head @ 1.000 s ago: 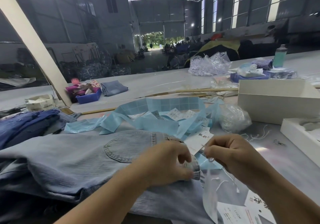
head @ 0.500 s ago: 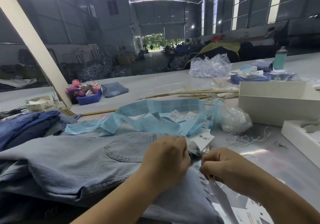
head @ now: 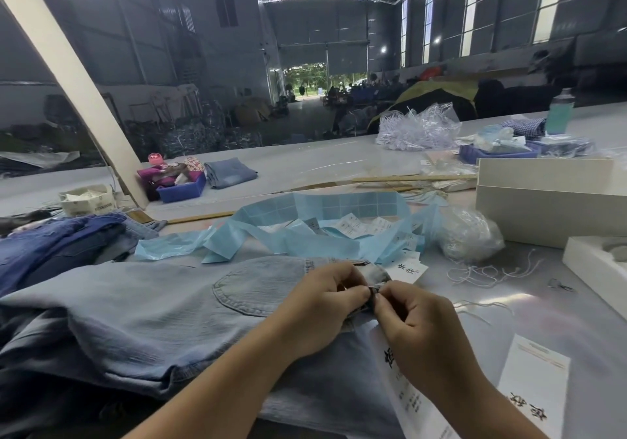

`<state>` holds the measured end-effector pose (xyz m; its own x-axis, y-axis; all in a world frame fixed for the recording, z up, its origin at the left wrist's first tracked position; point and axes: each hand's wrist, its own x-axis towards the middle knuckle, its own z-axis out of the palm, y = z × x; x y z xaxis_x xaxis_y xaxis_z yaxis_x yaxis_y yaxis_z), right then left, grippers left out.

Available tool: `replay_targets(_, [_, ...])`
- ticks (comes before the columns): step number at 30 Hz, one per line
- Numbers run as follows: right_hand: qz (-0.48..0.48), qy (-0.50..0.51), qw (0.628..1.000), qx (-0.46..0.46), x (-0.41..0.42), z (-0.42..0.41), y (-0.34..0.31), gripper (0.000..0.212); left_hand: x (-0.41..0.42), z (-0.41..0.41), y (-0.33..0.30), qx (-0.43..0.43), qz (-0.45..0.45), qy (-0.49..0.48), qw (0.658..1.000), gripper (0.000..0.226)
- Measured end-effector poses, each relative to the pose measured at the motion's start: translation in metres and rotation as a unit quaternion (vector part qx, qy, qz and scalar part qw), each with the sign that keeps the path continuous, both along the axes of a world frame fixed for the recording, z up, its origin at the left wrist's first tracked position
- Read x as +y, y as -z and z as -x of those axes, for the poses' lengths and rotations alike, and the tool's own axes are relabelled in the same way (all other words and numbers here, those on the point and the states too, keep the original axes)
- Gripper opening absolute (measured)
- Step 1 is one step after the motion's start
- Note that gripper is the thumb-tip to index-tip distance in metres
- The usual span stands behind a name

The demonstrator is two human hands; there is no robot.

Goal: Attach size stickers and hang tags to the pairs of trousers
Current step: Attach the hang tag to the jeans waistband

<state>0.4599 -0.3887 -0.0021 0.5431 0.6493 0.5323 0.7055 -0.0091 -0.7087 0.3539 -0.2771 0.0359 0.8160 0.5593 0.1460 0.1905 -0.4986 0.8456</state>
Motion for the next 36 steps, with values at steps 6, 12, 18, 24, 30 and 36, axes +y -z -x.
replay_targets(6, [0.045, 0.044, 0.996, -0.061, 0.001, 0.003, 0.001, 0.03, -0.002, 0.003, 0.01, -0.006, -0.067, 0.006, 0.998, 0.023])
replay_targets(12, [0.086, 0.068, 0.986, -0.128, 0.0, 0.005, -0.001, 0.03, -0.003, 0.003, 0.02, -0.026, -0.081, -0.001, 0.996, 0.019])
replay_targets(18, [0.079, 0.063, 0.984, -0.149, 0.0, 0.003, 0.011, 0.024, 0.001, 0.0, 0.012, 0.037, -0.043, -0.022, 0.998, 0.02])
replay_targets(24, [0.021, 0.064, 0.982, -0.178, -0.001, 0.002, 0.021, 0.02, 0.007, -0.003, 0.007, 0.092, -0.053, 0.013, 0.994, 0.016])
replay_targets(30, [0.0, 0.045, 0.983, -0.18, -0.002, -0.003, 0.026, 0.023, 0.012, -0.002, 0.008, 0.107, -0.087, 0.025, 0.99, 0.01])
replay_targets(36, [-0.006, 0.028, 0.988, -0.151, -0.005, -0.004, 0.024, 0.015, 0.015, -0.003, 0.004, 0.146, -0.007, 0.071, 0.987, 0.013])
